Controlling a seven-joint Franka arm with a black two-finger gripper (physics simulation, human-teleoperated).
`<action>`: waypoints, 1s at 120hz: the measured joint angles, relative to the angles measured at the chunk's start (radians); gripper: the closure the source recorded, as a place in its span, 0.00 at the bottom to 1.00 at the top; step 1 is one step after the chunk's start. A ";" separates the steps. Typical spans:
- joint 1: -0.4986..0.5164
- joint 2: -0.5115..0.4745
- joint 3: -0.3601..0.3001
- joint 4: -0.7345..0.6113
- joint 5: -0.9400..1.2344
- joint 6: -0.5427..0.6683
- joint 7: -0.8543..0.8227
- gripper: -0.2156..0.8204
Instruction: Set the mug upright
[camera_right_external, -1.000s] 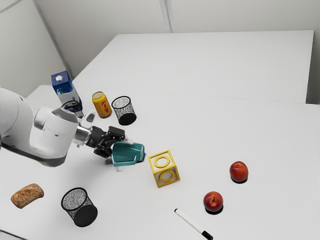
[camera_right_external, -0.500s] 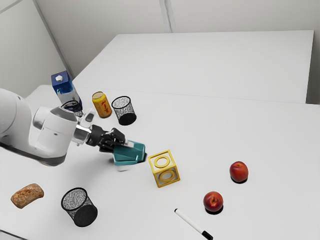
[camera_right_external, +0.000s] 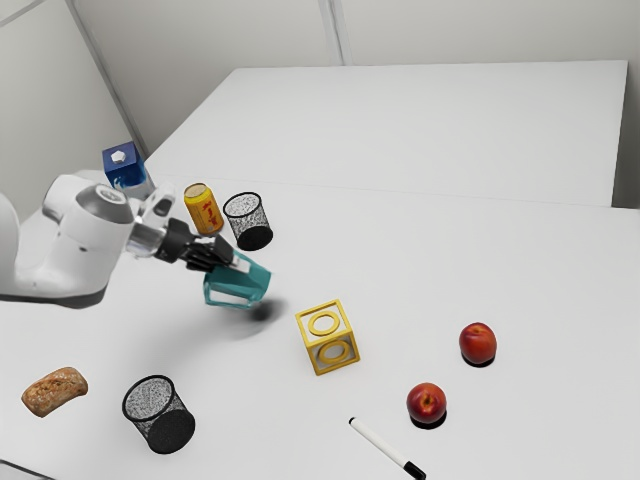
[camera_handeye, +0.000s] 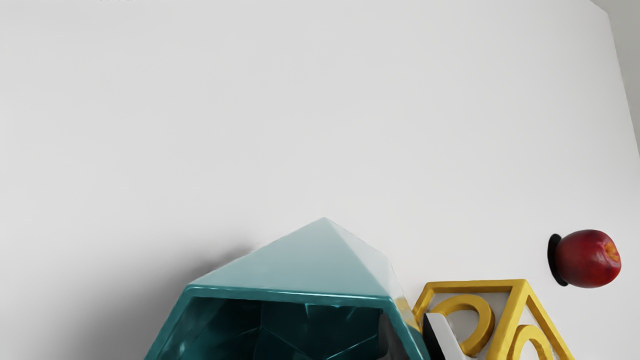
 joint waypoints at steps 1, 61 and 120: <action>0.000 -0.003 0.000 0.001 0.016 0.002 -0.004 0.94; -0.115 0.023 -0.009 0.094 0.848 0.084 -0.334 0.96; -0.153 0.087 -0.007 0.071 0.964 0.119 -0.551 0.96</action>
